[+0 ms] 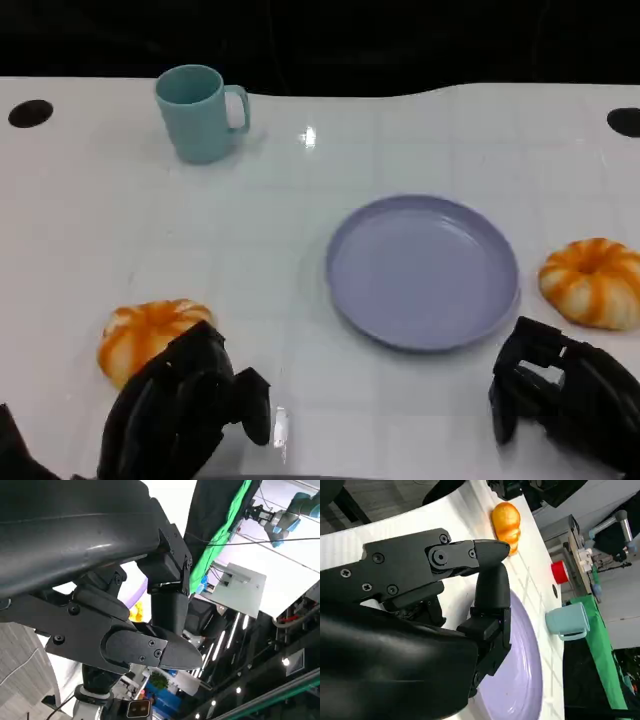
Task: Grasp the bread from the table and place it into the plate.
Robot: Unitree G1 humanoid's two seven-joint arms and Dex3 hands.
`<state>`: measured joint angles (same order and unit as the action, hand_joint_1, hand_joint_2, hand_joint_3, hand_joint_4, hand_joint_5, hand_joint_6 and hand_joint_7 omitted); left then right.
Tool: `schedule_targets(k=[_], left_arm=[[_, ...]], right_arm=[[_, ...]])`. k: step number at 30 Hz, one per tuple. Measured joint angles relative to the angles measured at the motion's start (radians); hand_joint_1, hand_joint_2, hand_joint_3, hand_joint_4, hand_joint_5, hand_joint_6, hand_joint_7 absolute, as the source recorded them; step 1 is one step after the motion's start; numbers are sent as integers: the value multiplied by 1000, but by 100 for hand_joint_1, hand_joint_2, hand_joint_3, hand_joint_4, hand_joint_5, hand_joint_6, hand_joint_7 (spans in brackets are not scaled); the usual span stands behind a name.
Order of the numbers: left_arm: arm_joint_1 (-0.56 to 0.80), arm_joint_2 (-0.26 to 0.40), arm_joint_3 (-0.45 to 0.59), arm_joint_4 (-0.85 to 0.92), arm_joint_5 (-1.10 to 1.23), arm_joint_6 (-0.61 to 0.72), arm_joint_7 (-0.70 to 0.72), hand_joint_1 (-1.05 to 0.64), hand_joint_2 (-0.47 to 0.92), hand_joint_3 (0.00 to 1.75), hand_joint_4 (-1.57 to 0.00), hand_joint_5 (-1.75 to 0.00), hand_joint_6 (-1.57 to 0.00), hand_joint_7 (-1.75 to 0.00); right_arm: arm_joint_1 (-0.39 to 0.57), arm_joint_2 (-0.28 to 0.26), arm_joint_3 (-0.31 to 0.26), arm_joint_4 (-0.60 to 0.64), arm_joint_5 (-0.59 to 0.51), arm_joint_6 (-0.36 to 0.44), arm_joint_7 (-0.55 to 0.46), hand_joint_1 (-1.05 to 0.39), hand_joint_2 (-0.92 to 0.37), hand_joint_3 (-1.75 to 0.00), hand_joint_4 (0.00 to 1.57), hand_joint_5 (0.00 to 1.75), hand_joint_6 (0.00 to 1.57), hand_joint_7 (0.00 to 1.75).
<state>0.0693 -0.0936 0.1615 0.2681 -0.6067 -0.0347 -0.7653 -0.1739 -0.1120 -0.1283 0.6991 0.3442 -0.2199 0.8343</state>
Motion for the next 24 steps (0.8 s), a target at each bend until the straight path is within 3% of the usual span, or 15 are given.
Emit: schedule_targets(k=[7,14,21,24], left_arm=[[0,11,-2,0,18,-19,-1,-77,92,17,-65,-172,-59,-134],[1,16,-7,-2,50,-86,-2,-72,92,13,-57,-161,-61,-108],[0,57,-21,-16,129,-195,-2,-61,92,12,-50,-132,-58,-69],[-6,69,-22,-12,174,-293,-2,-55,92,9,-45,-108,-59,-46]], right_arm=[[2,0,1,-7,-2,0,-16,-60,-92,-20,72,174,65,152],[2,0,1,-7,0,6,-7,-61,-92,-19,72,174,64,152],[2,0,1,-7,-1,5,-8,-61,-92,-19,72,172,65,151],[2,0,1,-7,-1,6,-8,-60,-92,-19,72,172,65,151]])
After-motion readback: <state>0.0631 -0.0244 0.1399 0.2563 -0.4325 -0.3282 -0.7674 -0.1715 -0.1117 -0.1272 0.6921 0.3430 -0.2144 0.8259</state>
